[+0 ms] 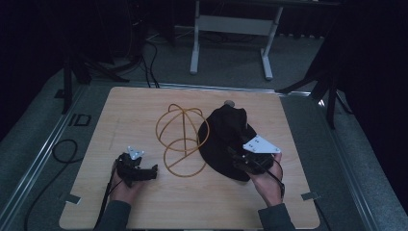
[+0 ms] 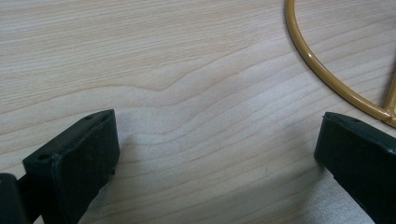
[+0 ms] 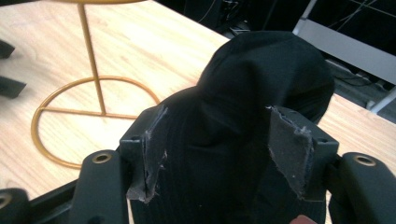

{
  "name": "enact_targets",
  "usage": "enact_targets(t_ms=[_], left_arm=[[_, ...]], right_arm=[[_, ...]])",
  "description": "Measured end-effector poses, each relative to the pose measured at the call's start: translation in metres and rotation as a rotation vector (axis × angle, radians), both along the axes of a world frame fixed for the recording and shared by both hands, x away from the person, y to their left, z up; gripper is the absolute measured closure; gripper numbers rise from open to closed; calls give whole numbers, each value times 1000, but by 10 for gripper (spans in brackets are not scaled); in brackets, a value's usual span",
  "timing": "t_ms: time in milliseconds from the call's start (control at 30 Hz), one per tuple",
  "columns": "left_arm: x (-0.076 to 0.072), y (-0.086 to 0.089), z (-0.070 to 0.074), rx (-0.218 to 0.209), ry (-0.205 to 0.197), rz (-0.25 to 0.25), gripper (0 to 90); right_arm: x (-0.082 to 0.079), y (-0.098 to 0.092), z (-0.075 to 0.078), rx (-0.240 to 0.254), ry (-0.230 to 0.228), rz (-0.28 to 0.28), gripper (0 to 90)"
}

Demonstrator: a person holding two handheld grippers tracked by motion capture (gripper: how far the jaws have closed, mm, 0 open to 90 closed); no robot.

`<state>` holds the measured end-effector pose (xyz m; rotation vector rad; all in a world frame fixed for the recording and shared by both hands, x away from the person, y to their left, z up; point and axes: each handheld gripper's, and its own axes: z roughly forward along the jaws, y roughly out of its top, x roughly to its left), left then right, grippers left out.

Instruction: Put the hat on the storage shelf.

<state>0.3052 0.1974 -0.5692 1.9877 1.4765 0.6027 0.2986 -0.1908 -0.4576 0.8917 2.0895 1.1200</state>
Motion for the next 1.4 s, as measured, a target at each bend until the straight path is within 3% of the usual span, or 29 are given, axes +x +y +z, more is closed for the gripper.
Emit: enact_targets(t_ms=[267, 800, 1400], left_arm=[[0, 0, 0, 0, 0, 0, 2], [0, 0, 0, 0, 0, 0, 2], [0, 0, 0, 0, 0, 0, 3]], right_arm=[[3, 1, -2, 12, 26, -4, 377], [11, -16, -1, 53, 105, -56, 256], [31, -19, -18, -5, 223, -90, 430]])
